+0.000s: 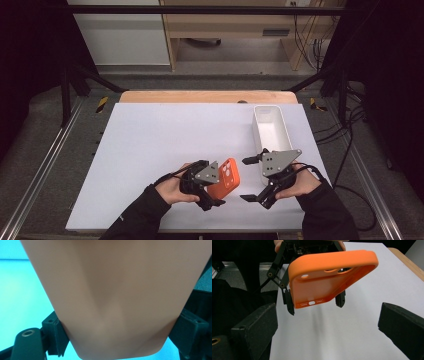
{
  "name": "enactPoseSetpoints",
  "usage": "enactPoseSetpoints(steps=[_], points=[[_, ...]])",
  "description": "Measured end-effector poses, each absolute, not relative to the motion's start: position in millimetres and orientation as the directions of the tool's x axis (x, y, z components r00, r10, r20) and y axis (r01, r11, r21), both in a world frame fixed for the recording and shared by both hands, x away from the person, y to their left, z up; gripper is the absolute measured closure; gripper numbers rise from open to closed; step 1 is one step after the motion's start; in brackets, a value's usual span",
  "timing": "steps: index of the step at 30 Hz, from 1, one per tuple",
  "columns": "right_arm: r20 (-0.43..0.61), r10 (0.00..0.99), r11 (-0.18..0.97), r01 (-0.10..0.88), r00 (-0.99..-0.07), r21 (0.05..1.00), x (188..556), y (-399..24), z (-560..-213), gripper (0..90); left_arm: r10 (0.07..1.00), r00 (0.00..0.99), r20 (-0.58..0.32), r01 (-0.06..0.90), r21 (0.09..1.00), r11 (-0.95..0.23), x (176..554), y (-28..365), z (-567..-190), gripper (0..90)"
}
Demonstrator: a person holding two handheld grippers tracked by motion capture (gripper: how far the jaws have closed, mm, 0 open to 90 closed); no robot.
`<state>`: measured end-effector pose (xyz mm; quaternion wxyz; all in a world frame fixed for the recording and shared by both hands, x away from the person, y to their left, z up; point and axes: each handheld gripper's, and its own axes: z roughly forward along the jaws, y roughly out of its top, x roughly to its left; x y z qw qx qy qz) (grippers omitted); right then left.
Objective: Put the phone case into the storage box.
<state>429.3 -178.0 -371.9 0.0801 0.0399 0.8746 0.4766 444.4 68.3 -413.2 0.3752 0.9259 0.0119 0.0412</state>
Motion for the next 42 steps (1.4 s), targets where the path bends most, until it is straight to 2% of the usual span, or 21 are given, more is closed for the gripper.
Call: enactPoseSetpoints(steps=[15, 42], points=[[-0.078, 0.130, 0.511, -0.001, -0.988, 0.860, 430, -176, -372, 4.0, 0.030, 0.996, 0.087, -0.042, 0.722, -0.690, 442, 62, -401, 15.3], [-0.045, 0.083, 0.485, 0.001, -0.996, 0.875, 433, -170, -375, 5.3, -0.020, 0.997, 0.072, -0.066, 0.727, -0.684, 437, 47, -405, 15.3]])
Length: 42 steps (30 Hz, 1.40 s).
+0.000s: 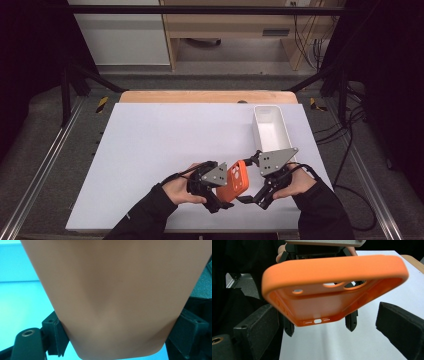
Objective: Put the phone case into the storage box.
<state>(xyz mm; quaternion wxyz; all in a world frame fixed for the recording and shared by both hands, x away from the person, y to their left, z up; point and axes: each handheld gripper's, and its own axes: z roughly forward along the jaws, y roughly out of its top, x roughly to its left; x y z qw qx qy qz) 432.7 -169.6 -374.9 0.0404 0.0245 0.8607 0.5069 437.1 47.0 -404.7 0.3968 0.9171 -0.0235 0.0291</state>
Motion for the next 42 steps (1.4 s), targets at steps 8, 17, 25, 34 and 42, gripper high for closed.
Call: enactPoseSetpoints(steps=[8, 17, 25, 34, 42], points=[[-0.043, 0.063, 0.480, -0.008, -0.997, 0.877, 433.1, -167.7, -377.1, 8.3, -0.034, 0.997, 0.073, -0.076, 0.729, -0.680, 436.1, 44.0, -406.2, 15.3], [-0.041, 0.029, 0.470, -0.023, -0.999, 0.883, 432.7, -165.8, -379.3, 12.2, -0.044, 0.996, 0.074, -0.084, 0.728, -0.680, 435.1, 43.5, -408.7, 15.3], [-0.038, 0.023, 0.460, -0.023, -0.999, 0.888, 432.3, -165.2, -379.5, 15.2, -0.043, 0.996, 0.077, -0.085, 0.735, -0.673, 435.4, 44.1, -410.1, 15.3], [-0.038, 0.027, 0.472, -0.020, -0.999, 0.882, 432.4, -163.6, -380.6, 15.9, -0.039, 0.996, 0.080, -0.085, 0.730, -0.678, 435.6, 43.8, -412.8, 15.1], [-0.031, 0.031, 0.479, -0.013, -0.999, 0.878, 432.8, -161.7, -381.8, 16.1, -0.033, 0.997, 0.075, -0.077, 0.721, -0.689, 435.4, 43.9, -413.9, 14.7]])
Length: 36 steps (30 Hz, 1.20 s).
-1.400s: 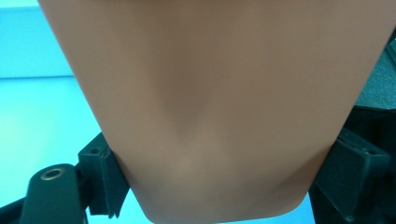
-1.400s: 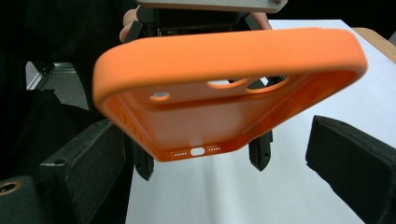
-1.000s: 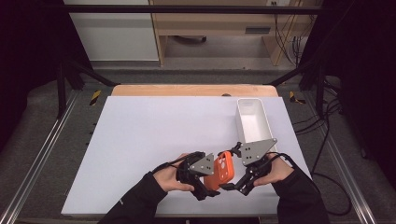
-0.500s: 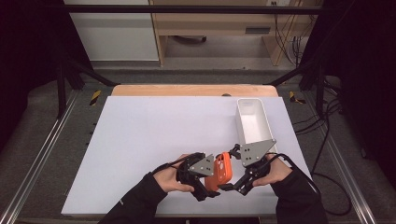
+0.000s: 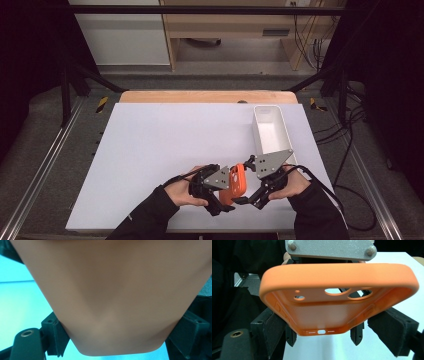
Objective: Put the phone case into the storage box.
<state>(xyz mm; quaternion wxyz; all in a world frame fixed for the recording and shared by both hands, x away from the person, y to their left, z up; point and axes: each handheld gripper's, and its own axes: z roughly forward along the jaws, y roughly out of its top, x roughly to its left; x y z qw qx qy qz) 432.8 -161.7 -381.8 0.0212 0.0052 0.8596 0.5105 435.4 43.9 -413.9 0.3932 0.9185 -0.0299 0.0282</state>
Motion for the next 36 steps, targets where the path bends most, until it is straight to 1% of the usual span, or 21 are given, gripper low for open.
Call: enactPoseSetpoints(steps=[8, 16, 19, 22, 30, 36], points=[[-0.036, 0.043, 0.477, -0.011, -0.998, 0.879, 433, -162, -381, 16.1, -0.016, 0.998, 0.060, -0.055, 0.737, -0.674, 437, 45, -413, 13.5], [-0.026, 0.064, 0.472, 0.007, -0.998, 0.881, 435, -165, -377, 16.1, 0.002, 0.999, 0.046, -0.033, 0.738, -0.674, 437, 50, -410, 7.6], [-0.032, 0.073, 0.478, 0.007, -0.997, 0.878, 435, -166, -376, 16.1, 0.018, 0.999, 0.043, -0.020, 0.749, -0.662, 437, 54, -408, 2.8], [-0.037, 0.085, 0.475, 0.008, -0.996, 0.880, 436, -168, -375, 16.1, 0.035, 0.998, 0.046, -0.012, 0.759, -0.651, 437, 59, -405, 0.8], [-0.047, 0.117, 0.478, 0.015, -0.992, 0.878, 436, -174, -369, 16.0, 0.104, 0.994, 0.043, 0.032, 0.779, -0.626, 441, 79, -402, 0.0], [-0.050, 0.147, 0.477, 0.027, -0.988, 0.878, 437, -178, -365, 16.0, 0.193, 0.980, 0.041, 0.086, 0.792, -0.605, 445, 97, -402, 0.0]])
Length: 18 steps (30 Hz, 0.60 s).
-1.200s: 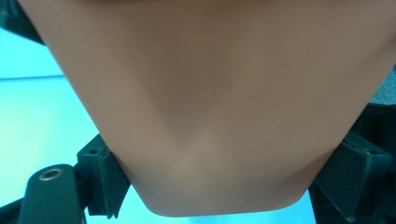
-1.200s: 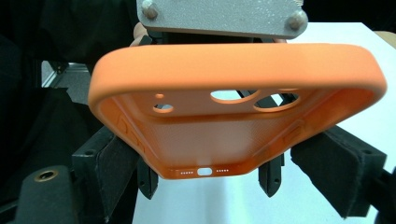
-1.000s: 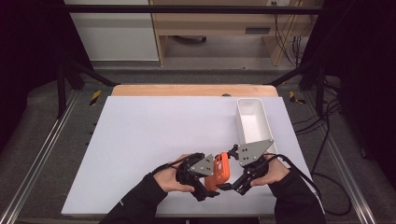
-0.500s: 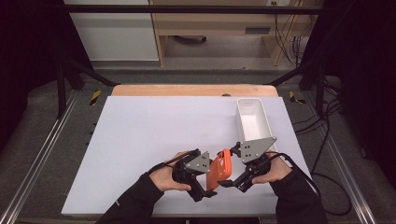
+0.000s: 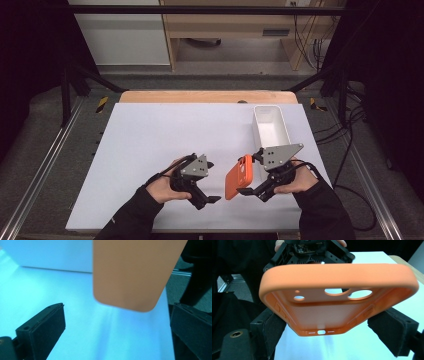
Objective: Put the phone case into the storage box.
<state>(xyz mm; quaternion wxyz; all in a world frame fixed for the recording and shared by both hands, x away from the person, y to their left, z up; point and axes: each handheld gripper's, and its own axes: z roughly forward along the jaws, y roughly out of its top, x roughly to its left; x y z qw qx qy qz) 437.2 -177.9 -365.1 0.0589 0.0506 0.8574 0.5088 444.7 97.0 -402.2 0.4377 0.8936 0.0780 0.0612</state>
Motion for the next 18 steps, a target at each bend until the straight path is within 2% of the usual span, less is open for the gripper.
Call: enactPoseSetpoints(steps=[18], points=[[-0.045, 0.272, 0.437, 0.081, -0.961, 0.896, 441, -194, -349, 15.9, 0.441, 0.898, 0.008, 0.221, 0.857, -0.465, 453, 163, -408, 0.0]])
